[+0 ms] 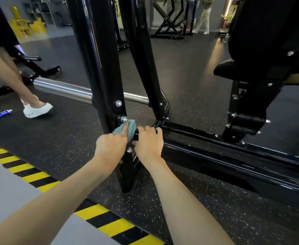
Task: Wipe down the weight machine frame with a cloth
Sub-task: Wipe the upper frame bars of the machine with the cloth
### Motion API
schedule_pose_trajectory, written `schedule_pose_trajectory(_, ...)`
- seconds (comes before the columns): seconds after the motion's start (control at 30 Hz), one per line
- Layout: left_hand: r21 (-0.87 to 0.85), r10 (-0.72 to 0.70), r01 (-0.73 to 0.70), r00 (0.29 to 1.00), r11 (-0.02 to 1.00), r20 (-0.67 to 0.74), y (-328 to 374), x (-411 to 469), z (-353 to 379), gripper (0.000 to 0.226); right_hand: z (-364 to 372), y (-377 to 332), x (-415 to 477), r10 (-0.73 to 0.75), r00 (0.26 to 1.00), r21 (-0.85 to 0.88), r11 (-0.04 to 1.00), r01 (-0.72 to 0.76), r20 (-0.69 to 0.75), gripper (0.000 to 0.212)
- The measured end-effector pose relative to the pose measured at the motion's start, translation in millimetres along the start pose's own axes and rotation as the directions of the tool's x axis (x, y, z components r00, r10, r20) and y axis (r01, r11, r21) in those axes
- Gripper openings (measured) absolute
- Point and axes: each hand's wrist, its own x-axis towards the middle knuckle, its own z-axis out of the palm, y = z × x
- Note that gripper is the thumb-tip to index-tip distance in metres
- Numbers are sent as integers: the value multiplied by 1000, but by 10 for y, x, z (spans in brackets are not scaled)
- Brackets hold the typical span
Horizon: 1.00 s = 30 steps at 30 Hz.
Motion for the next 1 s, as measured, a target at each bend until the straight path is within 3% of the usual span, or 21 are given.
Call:
schedule_pose_trajectory(0.13, 61, -3, 0, 999, 998, 48, -80, -96, -5, 73, 22, 19, 29, -7, 1000, 0, 1000, 7, -20, 53)
schedule_pose_trajectory(0.3, -119, -35, 50, 991, 992, 126, 86, 184, -157, 73, 17, 35, 17, -7, 1000, -12, 1000, 7, -15, 53)
schedule_pose_trajectory(0.43, -17, -5, 6, 997, 1000, 72, -54, -112, -71, 80, 13, 38, 15, -16, 1000, -12, 1000, 16, -16, 54)
schedule_pose_trajectory(0.53, 7, -14, 14, 998, 1000, 56, -29, -4, -74, 102, 16, 58, 24, -27, 999, -29, 999, 26, -29, 55)
schedule_pose_trajectory(0.67, -76, -25, 31, 997, 997, 75, 9, 40, -145, 73, -20, 42, -3, -20, 1000, -15, 1000, 20, -12, 56)
schedule_pose_trajectory(0.83, 30, -16, 13, 994, 999, 112, -114, -151, -70, 81, 1, 31, 8, -16, 1000, -15, 1000, 16, -13, 57)
schedule_pose_trajectory(1.0, -87, -28, 35, 997, 996, 76, -33, -44, -91, 79, -8, 44, -3, -13, 1000, -10, 1000, 13, -6, 56)
